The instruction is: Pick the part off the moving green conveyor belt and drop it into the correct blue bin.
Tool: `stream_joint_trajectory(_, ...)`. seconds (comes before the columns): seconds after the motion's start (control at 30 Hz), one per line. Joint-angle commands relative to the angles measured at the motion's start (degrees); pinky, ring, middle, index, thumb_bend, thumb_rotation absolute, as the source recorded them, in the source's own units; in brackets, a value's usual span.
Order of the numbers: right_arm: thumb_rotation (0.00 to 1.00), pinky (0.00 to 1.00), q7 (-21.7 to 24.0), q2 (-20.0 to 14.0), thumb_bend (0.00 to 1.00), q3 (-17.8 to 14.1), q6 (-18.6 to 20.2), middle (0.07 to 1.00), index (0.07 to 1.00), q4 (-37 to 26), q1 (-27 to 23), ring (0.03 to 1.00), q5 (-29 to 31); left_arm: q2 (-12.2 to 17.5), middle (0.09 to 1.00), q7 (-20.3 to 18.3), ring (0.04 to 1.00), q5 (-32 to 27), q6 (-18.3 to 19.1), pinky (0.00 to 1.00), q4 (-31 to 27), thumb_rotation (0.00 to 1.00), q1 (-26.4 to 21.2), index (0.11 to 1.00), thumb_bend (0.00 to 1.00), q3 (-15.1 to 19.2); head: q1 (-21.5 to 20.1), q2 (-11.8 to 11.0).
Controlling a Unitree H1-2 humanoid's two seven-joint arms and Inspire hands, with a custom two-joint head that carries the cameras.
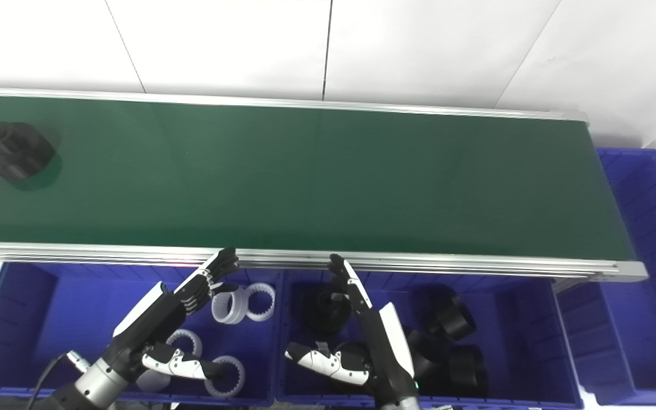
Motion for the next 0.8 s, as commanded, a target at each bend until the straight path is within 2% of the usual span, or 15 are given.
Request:
stream_joint_trajectory(0.0,0.45,0.79,-0.1,0.0,0.87,0.0,-1.6,0.927,0.964,-0.4,0.1,0.898,0.5,0.2,1.000,0.4,0.988,-0.6,-1.6,0.89,-0.6,0.30,-0.3,1.000,0.93,-0.1,1.7,-1.8)
stream_joint_trajectory(0.03,0.45,0.80,-0.1,-0.1,0.87,0.0,-1.8,0.927,0.964,-0.2,0.1,0.898,0.5,0.2,1.000,0.5,0.988,-0.5,-1.9,0.89,-0.3,0.30,-0.3,1.000,0.93,-0.2,1.7,-1.8)
stream_joint_trajectory(0.07,0.45,0.80,-0.4,-0.4,0.87,-0.2,-2.7,0.927,0.964,0.5,0.2,0.897,0.1,-0.1,1.000,0.7,0.988,0.2,-2.4,0.89,0.2,0.30,-0.2,1.000,0.93,-0.3,7.0,-4.8)
stream_joint_trajectory(0.1,0.47,0.79,-0.7,-0.6,0.86,-0.2,-3.3,0.925,0.963,0.9,0.3,0.891,-0.2,-0.3,1.000,0.9,0.982,0.7,-2.7,0.87,0.6,0.30,-0.1,1.000,0.93,-0.4,7.0,-4.8)
stream_joint_trajectory(0.13,0.47,0.78,-1.2,-1.1,0.86,-0.5,-4.6,0.924,0.962,1.9,0.4,0.887,-0.1,-0.6,1.000,1.5,0.978,2.1,-2.9,0.87,1.0,0.30,0.0,1.000,0.93,-0.8,13.1,-8.1)
stream_joint_trajectory(0.17,0.48,0.78,-1.5,-1.5,0.86,-0.8,-5.6,0.921,0.961,2.6,0.4,0.883,0.0,-0.8,0.999,2.0,0.968,3.1,-3.0,0.85,1.3,0.31,0.1,1.000,0.92,-1.0,13.1,-8.1)
stream_joint_trajectory(0.2,0.48,0.77,-1.5,-2.1,0.86,-1.1,-7.2,0.920,0.961,3.7,0.3,0.880,1.1,-1.1,0.999,3.2,0.963,4.7,-3.1,0.84,1.6,0.32,0.0,1.000,0.92,-1.8,17.9,-11.4)
stream_joint_trajectory(0.27,0.47,0.78,-1.4,-3.0,0.85,-1.8,-9.7,0.933,0.967,5.5,0.0,0.892,2.5,-1.9,0.983,5.0,0.951,6.1,-3.1,0.85,2.4,0.32,-0.1,0.989,0.90,-3.1,19.7,-13.0)
stream_joint_trajectory(0.3,0.47,0.77,-1.5,-3.2,0.86,-2.2,-10.6,0.933,0.969,6.2,-0.3,0.889,2.9,-2.4,0.984,5.2,0.952,5.8,-3.1,0.84,2.8,0.30,-0.1,0.972,0.91,-3.4,21.4,-14.8)
stream_joint_trajectory(0.37,0.47,0.76,-1.7,-3.4,0.85,-2.7,-12.3,0.935,0.976,7.7,-0.8,0.889,3.1,-3.2,0.979,5.2,0.940,5.2,-2.7,0.80,2.1,0.25,0.3,0.932,0.94,-4.0,22.9,-17.2)
stream_joint_trajectory(0.4,0.47,0.76,-1.7,-3.5,0.85,-2.8,-12.9,0.936,0.978,8.3,-1.0,0.889,3.3,-3.2,0.983,5.2,0.938,5.1,-2.8,0.80,2.5,0.24,-0.1,0.932,0.93,-4.4,23.1,-17.5)
stream_joint_trajectory(0.43,0.47,0.76,-1.7,-3.6,0.85,-3.0,-13.5,0.938,0.982,8.9,-1.3,0.891,3.4,-3.1,0.982,5.5,0.929,5.3,-2.9,0.80,3.7,0.26,-0.7,0.934,0.92,-4.8,23.7,-18.7)
stream_joint_trajectory(0.5,0.46,0.76,-1.8,-3.8,0.85,-3.4,-14.5,0.937,0.983,9.6,-1.6,0.893,3.7,-2.9,0.979,6.7,0.922,5.9,-3.1,0.80,7.0,0.29,-2.5,0.937,0.92,-5.9,24.0,-19.8)
stream_joint_trajectory(0.63,0.43,0.79,-2.4,-3.6,0.85,-4.0,-16.3,0.934,0.979,9.6,-2.1,0.903,4.2,-2.5,0.955,9.2,0.894,6.5,-3.1,0.78,8.4,0.29,-3.4,0.920,0.91,-7.7,23.8,-21.5)
stream_joint_trajectory(0.77,0.43,0.79,-3.4,-3.2,0.85,-4.3,-16.6,0.921,0.969,8.5,-2.3,0.895,3.8,-1.8,0.944,11.8,0.872,7.1,-3.1,0.76,8.9,0.29,-4.1,0.915,0.92,-9.3,23.3,-22.1)
